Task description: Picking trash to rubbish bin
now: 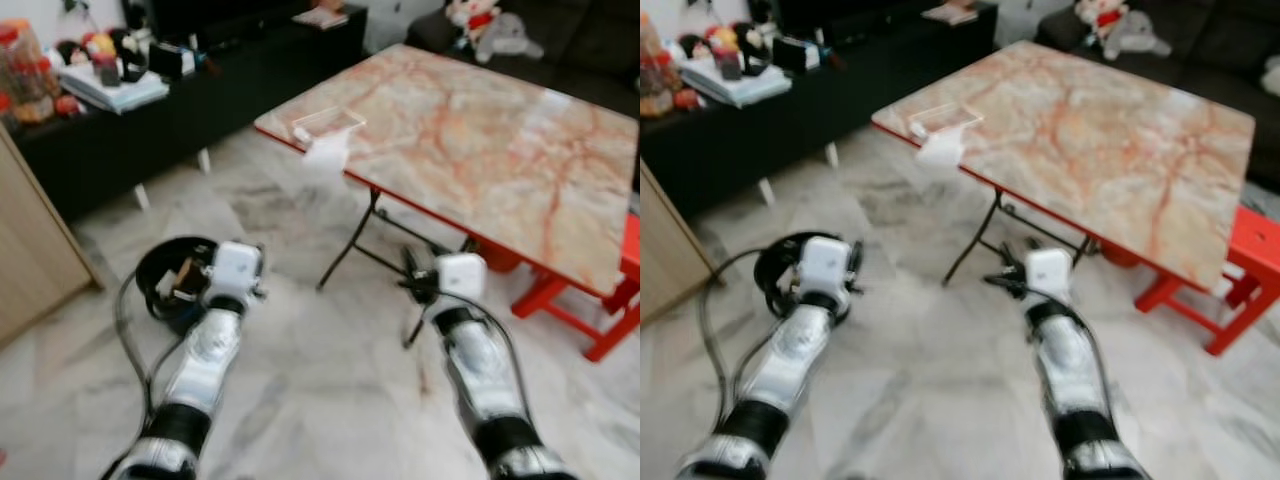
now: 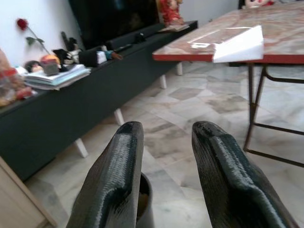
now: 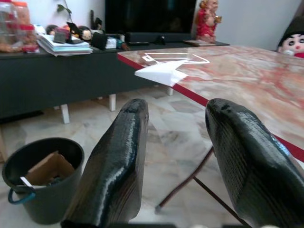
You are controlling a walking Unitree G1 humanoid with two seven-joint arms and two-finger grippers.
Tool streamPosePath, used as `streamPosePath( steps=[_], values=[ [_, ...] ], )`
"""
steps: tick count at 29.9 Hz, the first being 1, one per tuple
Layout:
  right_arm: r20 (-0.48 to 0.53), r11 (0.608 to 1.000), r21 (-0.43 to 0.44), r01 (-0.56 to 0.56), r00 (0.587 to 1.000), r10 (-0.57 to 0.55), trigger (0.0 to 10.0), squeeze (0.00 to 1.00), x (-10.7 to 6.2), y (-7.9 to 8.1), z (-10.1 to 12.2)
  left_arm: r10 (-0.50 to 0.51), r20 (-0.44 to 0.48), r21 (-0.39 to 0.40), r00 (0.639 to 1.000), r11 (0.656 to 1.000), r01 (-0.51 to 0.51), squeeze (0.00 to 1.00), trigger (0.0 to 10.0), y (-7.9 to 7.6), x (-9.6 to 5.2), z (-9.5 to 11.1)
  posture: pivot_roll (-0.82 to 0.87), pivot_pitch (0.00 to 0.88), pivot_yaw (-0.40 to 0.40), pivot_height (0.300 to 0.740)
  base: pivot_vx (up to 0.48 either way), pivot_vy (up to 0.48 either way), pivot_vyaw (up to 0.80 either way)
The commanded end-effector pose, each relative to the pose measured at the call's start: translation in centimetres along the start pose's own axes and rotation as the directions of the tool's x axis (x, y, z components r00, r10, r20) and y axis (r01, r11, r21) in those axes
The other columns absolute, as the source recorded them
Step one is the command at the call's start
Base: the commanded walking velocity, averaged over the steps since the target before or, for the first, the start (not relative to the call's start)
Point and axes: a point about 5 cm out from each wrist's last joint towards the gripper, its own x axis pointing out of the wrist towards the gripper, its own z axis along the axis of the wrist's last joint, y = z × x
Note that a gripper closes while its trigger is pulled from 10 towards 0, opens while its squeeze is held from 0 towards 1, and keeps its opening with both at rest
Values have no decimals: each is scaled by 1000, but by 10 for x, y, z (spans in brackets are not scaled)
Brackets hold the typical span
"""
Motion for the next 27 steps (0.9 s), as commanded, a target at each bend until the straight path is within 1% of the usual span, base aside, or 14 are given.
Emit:
streamPosePath(
  steps=[1, 7, 27],
  values=[
    [-7, 999, -17, 34, 999, -34, 10000, 0, -5, -14, -2, -29, 14, -21, 999, 999, 29, 0, 10000, -14, 1, 5, 174, 88, -80, 740, 360, 0, 675],
    [-8, 999, -4, 37, 999, -37, 10000, 0, -5, -13, -2, -29, 16, -20, 999, 999, 29, 0, 10000, -14, 2, 5, 175, 88, -80, 740, 360, 0, 693],
    [-13, 999, -9, 41, 999, -42, 10000, 0, -4, -13, -2, -30, 17, -20, 999, 999, 30, 0, 10000, -13, 2, 6, 178, 88, -78, 740, 359, 0, 0]
  ],
)
